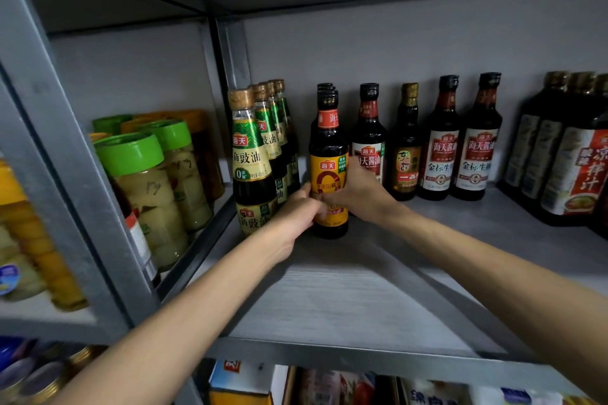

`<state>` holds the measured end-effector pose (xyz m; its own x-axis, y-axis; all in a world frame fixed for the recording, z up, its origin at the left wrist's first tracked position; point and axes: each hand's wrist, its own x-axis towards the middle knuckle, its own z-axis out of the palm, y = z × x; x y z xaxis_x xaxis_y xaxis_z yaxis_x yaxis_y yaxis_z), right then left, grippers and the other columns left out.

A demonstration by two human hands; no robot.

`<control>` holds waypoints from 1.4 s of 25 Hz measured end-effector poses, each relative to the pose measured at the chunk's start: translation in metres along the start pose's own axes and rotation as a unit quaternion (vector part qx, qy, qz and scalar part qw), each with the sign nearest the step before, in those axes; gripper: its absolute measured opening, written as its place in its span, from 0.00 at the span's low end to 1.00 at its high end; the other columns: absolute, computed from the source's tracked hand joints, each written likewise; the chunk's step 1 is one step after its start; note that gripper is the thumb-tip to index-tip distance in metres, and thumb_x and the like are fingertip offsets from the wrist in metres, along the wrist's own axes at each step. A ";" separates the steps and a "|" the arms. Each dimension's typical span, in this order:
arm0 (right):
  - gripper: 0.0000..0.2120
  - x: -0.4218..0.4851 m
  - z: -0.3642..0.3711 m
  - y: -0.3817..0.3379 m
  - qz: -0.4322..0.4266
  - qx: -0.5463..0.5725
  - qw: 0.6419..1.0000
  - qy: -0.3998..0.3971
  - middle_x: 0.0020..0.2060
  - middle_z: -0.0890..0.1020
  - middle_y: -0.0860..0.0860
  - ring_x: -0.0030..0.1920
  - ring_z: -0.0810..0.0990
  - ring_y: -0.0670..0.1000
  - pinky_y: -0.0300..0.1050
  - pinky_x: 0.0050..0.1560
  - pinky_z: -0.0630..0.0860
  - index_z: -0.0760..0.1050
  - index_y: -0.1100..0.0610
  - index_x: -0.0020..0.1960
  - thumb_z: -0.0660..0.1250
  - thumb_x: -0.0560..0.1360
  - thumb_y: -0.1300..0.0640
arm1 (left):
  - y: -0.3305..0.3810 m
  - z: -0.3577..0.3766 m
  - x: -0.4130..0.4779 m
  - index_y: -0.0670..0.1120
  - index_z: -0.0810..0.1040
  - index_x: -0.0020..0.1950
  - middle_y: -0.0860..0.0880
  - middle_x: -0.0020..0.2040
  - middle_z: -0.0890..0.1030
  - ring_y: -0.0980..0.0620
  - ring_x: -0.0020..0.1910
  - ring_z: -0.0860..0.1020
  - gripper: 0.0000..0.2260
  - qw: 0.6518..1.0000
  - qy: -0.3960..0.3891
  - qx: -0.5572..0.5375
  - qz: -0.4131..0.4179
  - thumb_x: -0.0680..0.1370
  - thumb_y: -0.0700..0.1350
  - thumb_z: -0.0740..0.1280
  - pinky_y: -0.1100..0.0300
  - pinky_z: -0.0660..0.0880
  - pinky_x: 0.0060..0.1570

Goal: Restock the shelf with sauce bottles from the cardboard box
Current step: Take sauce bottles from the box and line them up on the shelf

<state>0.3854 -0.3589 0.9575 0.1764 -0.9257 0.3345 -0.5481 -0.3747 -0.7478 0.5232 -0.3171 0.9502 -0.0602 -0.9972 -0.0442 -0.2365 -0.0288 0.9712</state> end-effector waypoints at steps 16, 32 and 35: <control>0.06 -0.179 -0.126 0.013 -0.015 -0.035 0.998 0.052 0.27 0.78 0.43 0.27 0.74 0.38 0.31 0.33 0.69 0.80 0.55 0.39 0.66 0.73 0.62 | 0.008 0.108 -0.141 0.51 0.77 0.49 0.50 0.35 0.79 0.53 0.31 0.78 0.08 0.953 -0.015 0.209 0.217 0.78 0.38 0.64 0.58 0.72 0.31; 0.08 -0.627 -0.220 0.269 0.440 0.001 0.898 -0.002 0.31 0.79 0.53 0.28 0.74 0.51 0.38 0.28 0.70 0.78 0.54 0.40 0.65 0.74 0.64 | -0.144 0.428 -0.264 0.48 0.72 0.67 0.48 0.52 0.82 0.49 0.49 0.82 0.15 0.739 -0.554 0.374 0.086 0.81 0.51 0.63 0.59 0.74 0.44; 0.10 -0.681 -0.229 0.346 0.492 0.025 0.870 -0.030 0.29 0.77 0.52 0.23 0.72 0.43 0.31 0.25 0.67 0.78 0.56 0.42 0.63 0.75 0.69 | -0.188 0.509 -0.273 0.46 0.75 0.63 0.49 0.52 0.81 0.50 0.49 0.82 0.14 0.766 -0.525 0.371 0.020 0.80 0.49 0.66 0.60 0.73 0.44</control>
<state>-0.1116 0.1542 0.6022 -0.3148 -0.7999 -0.5109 -0.4212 0.6001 -0.6801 0.0902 -0.0040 0.6601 -0.7366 -0.3806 -0.5590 -0.6761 0.4361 0.5939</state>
